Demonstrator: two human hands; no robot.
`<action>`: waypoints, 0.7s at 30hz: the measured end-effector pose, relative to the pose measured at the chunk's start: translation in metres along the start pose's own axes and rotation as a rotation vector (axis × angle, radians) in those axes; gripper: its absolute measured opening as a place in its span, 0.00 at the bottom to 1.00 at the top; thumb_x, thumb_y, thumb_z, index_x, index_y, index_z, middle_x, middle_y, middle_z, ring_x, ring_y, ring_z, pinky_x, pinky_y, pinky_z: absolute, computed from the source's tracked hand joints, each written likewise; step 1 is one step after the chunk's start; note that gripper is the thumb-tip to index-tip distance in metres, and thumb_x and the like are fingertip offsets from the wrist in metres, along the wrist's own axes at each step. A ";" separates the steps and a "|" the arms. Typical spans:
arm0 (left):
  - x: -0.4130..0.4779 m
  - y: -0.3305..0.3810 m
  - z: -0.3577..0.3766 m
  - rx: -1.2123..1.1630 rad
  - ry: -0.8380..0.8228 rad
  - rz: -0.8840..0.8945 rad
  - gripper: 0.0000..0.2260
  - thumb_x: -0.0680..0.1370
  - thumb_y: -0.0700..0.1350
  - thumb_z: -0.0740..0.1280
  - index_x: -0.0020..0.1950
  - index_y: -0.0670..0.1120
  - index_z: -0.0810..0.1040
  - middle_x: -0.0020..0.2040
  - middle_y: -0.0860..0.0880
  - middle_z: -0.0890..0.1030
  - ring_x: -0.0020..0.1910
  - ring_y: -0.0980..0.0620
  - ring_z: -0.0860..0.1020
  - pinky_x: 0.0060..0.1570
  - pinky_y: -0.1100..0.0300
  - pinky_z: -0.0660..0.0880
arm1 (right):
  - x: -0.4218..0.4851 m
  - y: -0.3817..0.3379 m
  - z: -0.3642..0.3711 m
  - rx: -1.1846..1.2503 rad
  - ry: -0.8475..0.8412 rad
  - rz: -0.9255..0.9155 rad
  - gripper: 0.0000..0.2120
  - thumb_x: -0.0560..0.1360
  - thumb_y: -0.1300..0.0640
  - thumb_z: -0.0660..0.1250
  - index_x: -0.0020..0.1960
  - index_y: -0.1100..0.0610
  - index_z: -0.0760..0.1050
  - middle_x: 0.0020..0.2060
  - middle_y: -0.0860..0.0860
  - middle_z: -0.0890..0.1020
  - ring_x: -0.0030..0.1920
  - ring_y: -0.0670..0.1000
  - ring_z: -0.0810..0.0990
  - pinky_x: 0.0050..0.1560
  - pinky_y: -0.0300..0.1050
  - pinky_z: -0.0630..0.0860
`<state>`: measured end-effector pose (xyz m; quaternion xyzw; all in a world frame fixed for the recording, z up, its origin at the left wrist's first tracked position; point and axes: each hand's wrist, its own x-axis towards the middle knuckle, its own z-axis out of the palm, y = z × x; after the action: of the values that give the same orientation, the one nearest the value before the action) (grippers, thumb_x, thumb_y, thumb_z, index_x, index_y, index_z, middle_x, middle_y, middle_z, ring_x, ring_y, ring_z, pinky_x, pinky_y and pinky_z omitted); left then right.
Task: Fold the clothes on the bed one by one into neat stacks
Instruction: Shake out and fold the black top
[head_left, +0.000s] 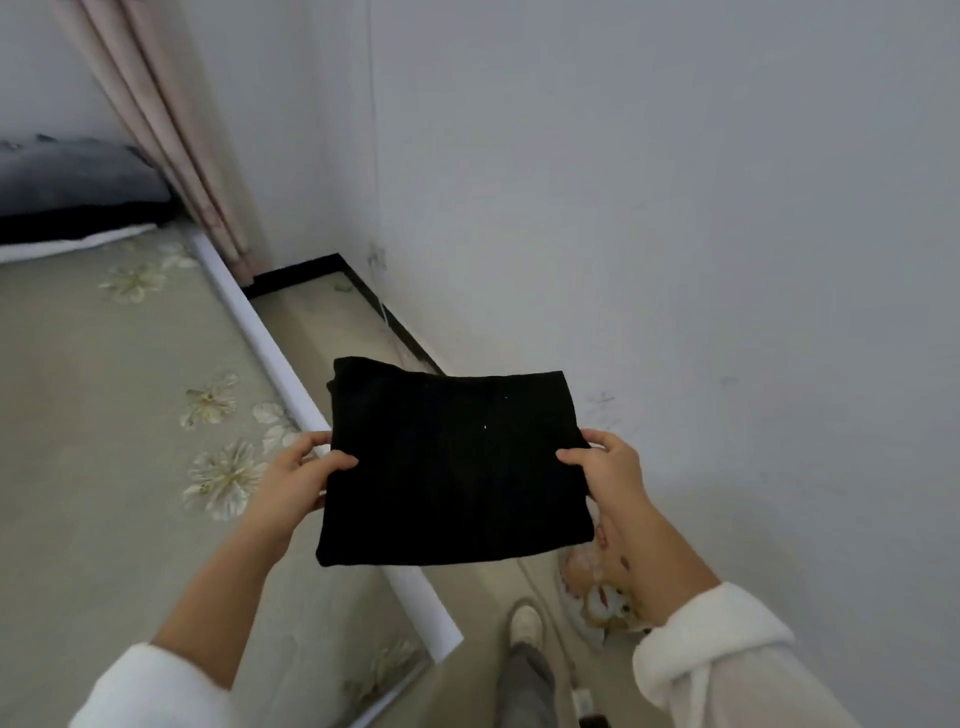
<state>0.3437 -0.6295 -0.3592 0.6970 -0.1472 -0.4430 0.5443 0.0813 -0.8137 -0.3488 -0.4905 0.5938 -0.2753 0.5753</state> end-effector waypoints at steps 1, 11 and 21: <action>0.015 0.005 0.011 -0.014 0.022 0.001 0.12 0.75 0.40 0.68 0.58 0.49 0.77 0.51 0.43 0.82 0.48 0.47 0.81 0.40 0.58 0.75 | 0.022 -0.010 0.000 -0.009 -0.027 -0.012 0.16 0.71 0.68 0.69 0.57 0.56 0.75 0.48 0.53 0.81 0.46 0.52 0.82 0.46 0.48 0.80; 0.107 0.044 0.088 -0.141 0.274 -0.053 0.13 0.74 0.42 0.69 0.59 0.50 0.77 0.49 0.43 0.83 0.47 0.47 0.83 0.43 0.57 0.76 | 0.206 -0.107 0.008 -0.260 -0.292 -0.209 0.19 0.70 0.63 0.74 0.57 0.51 0.73 0.53 0.48 0.79 0.53 0.51 0.80 0.58 0.50 0.78; 0.168 0.072 0.041 -0.260 0.599 -0.122 0.10 0.75 0.38 0.68 0.55 0.45 0.77 0.45 0.42 0.82 0.41 0.48 0.82 0.37 0.59 0.75 | 0.300 -0.146 0.165 -0.342 -0.610 -0.205 0.18 0.71 0.62 0.74 0.57 0.51 0.73 0.56 0.48 0.79 0.55 0.49 0.78 0.56 0.44 0.76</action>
<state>0.4260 -0.7966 -0.3727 0.7286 0.1195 -0.2651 0.6202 0.3200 -1.0982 -0.3729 -0.6961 0.3799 -0.0693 0.6053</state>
